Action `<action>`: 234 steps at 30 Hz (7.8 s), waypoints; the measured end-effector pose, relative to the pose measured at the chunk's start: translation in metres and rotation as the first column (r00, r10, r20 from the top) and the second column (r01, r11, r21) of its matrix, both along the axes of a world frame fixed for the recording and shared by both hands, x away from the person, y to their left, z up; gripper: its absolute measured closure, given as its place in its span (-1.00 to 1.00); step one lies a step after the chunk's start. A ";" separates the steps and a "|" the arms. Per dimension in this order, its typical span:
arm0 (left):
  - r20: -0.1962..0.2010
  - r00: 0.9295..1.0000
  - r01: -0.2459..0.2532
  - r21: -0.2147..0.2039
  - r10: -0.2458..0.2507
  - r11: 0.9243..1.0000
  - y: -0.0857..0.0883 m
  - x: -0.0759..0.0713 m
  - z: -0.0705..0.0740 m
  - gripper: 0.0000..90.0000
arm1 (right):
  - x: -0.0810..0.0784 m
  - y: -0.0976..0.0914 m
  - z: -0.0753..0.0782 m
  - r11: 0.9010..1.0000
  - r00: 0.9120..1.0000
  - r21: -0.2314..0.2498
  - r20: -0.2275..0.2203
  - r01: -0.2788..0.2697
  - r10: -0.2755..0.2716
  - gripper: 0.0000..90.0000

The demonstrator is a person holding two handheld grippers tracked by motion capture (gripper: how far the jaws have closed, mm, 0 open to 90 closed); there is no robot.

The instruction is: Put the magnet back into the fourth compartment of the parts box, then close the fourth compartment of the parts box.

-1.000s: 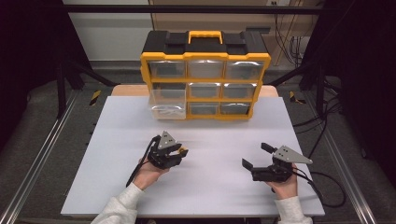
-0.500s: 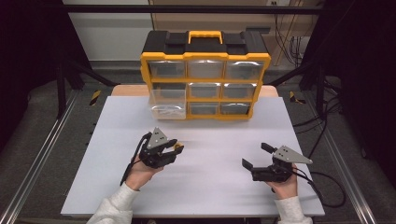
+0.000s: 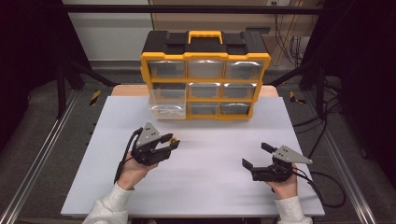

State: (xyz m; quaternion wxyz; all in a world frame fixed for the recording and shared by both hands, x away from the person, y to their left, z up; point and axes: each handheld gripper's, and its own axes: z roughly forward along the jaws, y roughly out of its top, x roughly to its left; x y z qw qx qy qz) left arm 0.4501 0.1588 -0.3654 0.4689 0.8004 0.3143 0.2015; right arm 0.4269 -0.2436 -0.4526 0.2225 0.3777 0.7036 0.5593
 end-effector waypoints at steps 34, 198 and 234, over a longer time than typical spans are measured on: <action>0.078 0.997 -0.010 -0.012 0.011 1.000 0.008 0.023 0.069 0.38 | 0.001 0.000 0.000 1.000 1.000 -0.005 0.006 0.005 -0.005 -1.00; 0.057 0.998 -0.025 -0.096 0.030 0.995 0.028 0.030 -0.007 -0.45 | 0.000 -0.002 0.001 1.000 1.000 0.013 0.005 0.015 -0.015 -1.00; 0.032 0.993 -0.114 0.007 0.114 0.993 0.014 0.064 -0.004 0.98 | 0.000 -0.002 0.000 1.000 1.000 0.007 0.008 0.013 -0.013 -1.00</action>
